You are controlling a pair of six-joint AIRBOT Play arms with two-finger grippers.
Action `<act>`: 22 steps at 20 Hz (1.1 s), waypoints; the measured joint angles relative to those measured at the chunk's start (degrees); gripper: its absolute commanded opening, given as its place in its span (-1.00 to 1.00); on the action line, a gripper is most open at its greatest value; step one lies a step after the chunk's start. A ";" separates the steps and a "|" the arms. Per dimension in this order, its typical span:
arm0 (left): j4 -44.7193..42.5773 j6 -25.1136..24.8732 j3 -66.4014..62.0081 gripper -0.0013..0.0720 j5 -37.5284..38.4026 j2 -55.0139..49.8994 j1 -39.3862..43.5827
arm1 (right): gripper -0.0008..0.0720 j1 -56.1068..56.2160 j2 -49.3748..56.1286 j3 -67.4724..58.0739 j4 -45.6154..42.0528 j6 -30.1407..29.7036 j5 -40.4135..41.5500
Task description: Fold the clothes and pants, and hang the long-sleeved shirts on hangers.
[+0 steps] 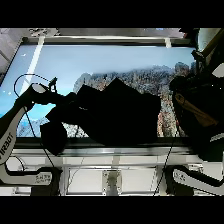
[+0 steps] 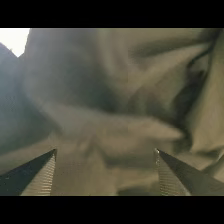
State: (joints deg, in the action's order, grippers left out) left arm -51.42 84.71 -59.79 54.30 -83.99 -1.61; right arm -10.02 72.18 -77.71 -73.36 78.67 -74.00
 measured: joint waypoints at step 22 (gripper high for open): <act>3.50 1.33 -0.63 -0.95 -12.94 0.48 -6.69 | 0.31 -4.81 7.17 10.47 6.19 -4.98 2.12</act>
State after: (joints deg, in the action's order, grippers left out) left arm -47.92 86.04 -60.42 41.36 -83.50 -8.29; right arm -14.83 79.35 -67.24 -67.18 73.69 -71.88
